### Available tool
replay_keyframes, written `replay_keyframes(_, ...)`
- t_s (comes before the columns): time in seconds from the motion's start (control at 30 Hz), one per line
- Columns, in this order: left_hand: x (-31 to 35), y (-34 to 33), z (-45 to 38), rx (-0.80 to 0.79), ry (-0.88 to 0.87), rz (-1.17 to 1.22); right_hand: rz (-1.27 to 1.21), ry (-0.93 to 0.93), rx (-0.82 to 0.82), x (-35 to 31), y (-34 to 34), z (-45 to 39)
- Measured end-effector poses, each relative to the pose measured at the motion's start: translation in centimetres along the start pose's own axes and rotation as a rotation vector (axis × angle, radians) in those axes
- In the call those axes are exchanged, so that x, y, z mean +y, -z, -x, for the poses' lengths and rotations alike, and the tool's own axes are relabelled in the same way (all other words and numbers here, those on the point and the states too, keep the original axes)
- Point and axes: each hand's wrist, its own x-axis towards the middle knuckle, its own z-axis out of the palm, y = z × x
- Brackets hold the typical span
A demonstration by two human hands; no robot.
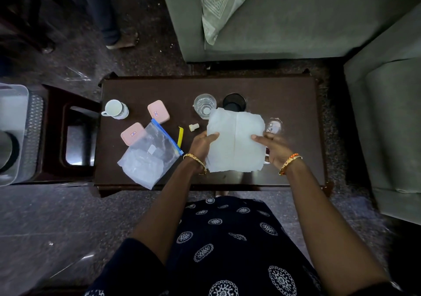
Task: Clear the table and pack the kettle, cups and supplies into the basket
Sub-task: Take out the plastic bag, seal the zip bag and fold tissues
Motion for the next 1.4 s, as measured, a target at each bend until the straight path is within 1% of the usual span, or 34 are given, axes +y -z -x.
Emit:
replay_keyframes(0.13,-0.3,-0.2,0.0,0.038,-0.093,-0.251,0.010,-0.019,0.014,-0.1,-0.4,-0.3)
replay_keyframes(0.23,-0.9,-0.4,-0.7,0.108,-0.122,-0.324,-0.052,-0.107,-0.011,0.2,-0.5,-0.6)
replay_keyframes(0.3,-0.8,-0.7,-1.2,0.121,-0.142,-0.349,-0.038,-0.154,-0.037,0.3,-0.5,-0.7)
replay_keyframes(0.33,-0.6,-0.8,-1.7,0.119,-0.163,-0.396,-0.007,-0.145,-0.015,0.2,-0.6,-0.9)
replay_keyframes(0.4,0.1,-1.1,-2.9,0.138,-0.227,-0.610,0.070,-0.053,0.109,-0.6,-0.7,-1.7)
replay_keyframes(0.43,0.6,-1.3,-3.5,0.166,-0.265,-0.716,0.100,0.010,0.178,-1.2,-0.8,-2.2)
replay_keyframes(0.5,1.9,-1.8,-4.7,0.249,-0.341,-0.816,0.177,0.129,0.296,-2.8,-1.5,-3.1)
replay_keyframes(0.6,4.1,-3.0,-6.5,0.358,-0.452,-0.835,0.306,0.199,0.444,-5.0,-2.7,-4.8)
replay_keyframes(0.7,5.6,-4.2,-8.3,0.411,-0.558,-0.857,0.455,0.284,0.527,-6.7,-3.5,-7.0)
replay_keyframes(0.77,6.2,-4.7,-9.5,0.440,-0.569,-0.838,0.478,0.313,0.580,-7.5,-3.8,-8.6)
replay_keyframes(0.83,6.2,-5.0,-10.5,0.463,-0.552,-0.810,0.442,0.331,0.615,-7.8,-4.1,-9.9)
replay_keyframes(0.93,6.0,-5.2,-11.6,0.498,-0.533,-0.751,0.448,0.359,0.654,-7.6,-4.5,-11.5)
replay_keyframes(1.03,5.5,-5.3,-12.3,0.540,-0.559,-0.740,0.442,0.374,0.685,-7.3,-4.9,-12.5)
replay_keyframes(1.1,5.0,-5.2,-13.0,0.533,-0.544,-0.718,0.421,0.370,0.687,-7.1,-5.2,-13.1)
replay_keyframes(1.2,4.5,-5.0,-14.1,0.490,-0.448,-0.714,0.416,0.363,0.689,-6.5,-5.7,-13.8)
replay_keyframes(1.3,4.1,-4.8,-15.1,0.433,-0.425,-0.771,0.473,0.374,0.692,-5.8,-5.7,-14.6)
replay_keyframes(1.4,3.9,-4.4,-15.8,0.403,-0.384,-0.871,0.480,0.367,0.657,-5.2,-5.5,-15.3)
